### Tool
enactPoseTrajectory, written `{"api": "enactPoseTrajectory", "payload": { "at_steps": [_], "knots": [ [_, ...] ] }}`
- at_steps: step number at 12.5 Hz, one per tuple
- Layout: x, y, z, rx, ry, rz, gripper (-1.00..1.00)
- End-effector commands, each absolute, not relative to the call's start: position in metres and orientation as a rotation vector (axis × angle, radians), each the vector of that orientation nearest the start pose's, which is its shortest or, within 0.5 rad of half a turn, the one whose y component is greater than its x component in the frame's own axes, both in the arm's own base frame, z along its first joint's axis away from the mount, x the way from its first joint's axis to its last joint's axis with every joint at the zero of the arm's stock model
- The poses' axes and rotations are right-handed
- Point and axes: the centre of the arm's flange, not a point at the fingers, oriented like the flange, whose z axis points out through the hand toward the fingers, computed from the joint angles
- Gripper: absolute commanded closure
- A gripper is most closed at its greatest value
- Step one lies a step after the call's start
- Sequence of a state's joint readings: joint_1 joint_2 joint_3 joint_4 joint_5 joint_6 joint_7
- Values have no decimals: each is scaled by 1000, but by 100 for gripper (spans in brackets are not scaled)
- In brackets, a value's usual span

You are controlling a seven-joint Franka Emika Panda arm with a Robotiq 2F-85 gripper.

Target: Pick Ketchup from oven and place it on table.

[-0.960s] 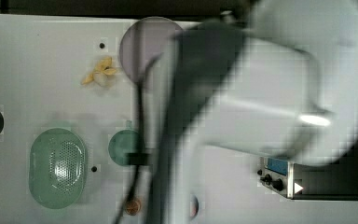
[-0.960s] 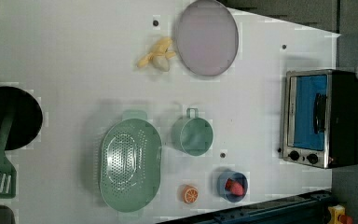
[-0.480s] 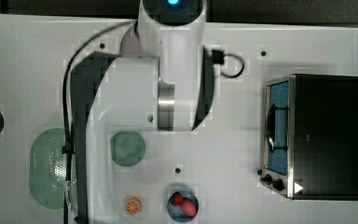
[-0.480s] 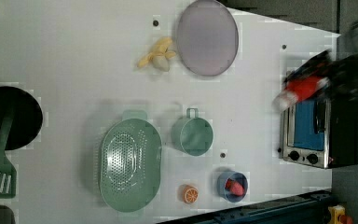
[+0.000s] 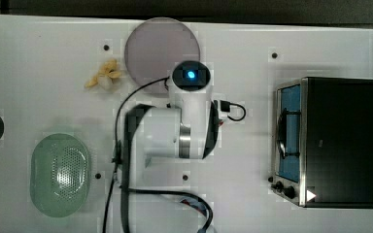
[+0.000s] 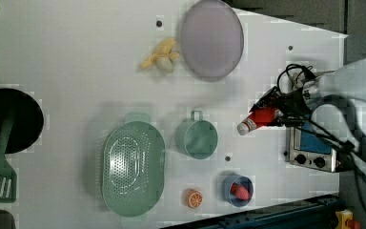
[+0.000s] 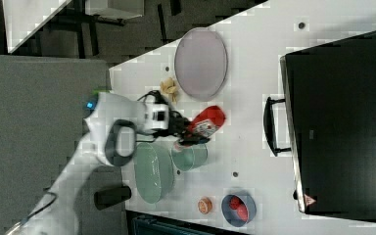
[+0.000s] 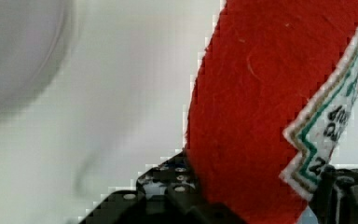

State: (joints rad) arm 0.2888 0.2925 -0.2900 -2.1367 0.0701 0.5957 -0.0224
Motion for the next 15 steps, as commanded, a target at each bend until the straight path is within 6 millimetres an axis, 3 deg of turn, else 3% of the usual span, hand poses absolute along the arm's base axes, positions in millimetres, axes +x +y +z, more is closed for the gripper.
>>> {"api": "enactPoseTrajectory", "payload": {
  "at_steps": [1, 3, 5, 6, 8, 9, 11, 15],
  "knots": [
    [540, -18, 244, -2926, 1364, 203, -27],
    [535, -15, 216, -2945, 1362, 218, -35],
    [533, -17, 199, -2956, 1370, 234, -78],
    [534, -17, 198, -2951, 1372, 216, -98],
    [540, -19, 214, -2934, 1376, 180, -100],
    [545, -20, 234, -2917, 1375, 151, -100],
    [560, -22, 299, -2868, 1365, 79, -100],
    [576, -27, 482, -2777, 1303, -102, -100]
  ]
}}
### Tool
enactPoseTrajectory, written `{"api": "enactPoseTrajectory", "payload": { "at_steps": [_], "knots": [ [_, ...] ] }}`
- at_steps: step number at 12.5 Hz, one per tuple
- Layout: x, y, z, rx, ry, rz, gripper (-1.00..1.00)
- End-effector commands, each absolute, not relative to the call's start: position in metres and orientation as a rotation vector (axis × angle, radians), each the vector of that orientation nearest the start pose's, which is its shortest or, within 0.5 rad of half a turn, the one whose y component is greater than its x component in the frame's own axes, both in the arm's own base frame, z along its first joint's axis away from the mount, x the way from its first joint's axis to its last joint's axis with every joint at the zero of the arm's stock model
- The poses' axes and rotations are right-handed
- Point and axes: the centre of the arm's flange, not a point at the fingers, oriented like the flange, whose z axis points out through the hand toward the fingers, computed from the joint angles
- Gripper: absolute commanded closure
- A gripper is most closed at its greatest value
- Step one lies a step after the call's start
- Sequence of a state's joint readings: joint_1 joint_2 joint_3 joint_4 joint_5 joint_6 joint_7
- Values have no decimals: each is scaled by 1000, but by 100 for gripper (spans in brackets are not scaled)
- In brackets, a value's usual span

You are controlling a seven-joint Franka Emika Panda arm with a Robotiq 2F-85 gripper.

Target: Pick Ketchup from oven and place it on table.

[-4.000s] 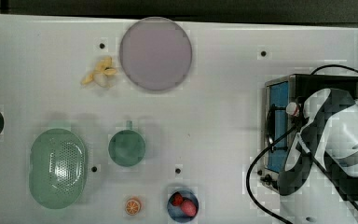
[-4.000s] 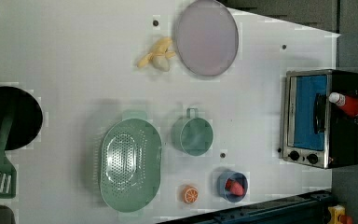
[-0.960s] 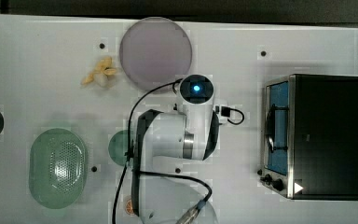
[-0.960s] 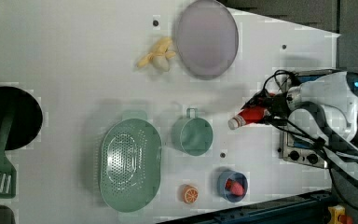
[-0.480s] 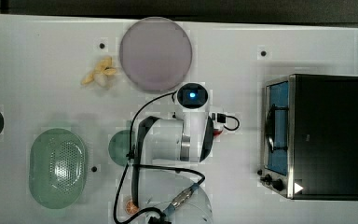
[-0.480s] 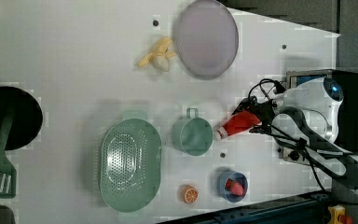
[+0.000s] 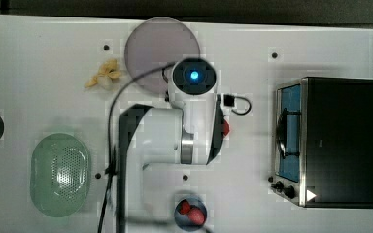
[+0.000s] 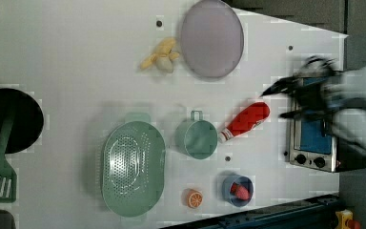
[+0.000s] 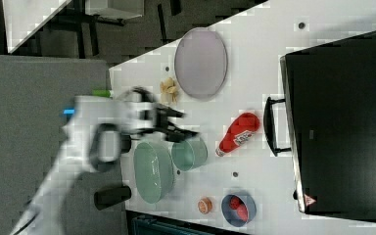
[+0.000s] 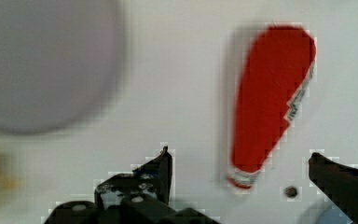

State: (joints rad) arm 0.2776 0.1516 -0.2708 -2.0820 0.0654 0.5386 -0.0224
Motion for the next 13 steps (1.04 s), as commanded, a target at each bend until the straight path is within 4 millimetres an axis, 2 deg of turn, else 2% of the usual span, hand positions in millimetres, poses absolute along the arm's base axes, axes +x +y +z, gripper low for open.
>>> {"api": "enactPoseTrajectory", "payload": {
  "at_steps": [1, 3, 5, 8, 10, 13],
  "knots": [
    [577, -28, 525, -2770, 1284, -170, -100],
    [576, -32, 594, -2785, 1264, -275, -100],
    [563, -39, 628, -2843, 1296, -199, -100],
    [543, -40, 644, -2882, 1327, -24, -100],
    [545, -38, 657, -2871, 1315, -81, -100],
    [545, -37, 657, -2872, 1313, -81, -100]
  ]
}}
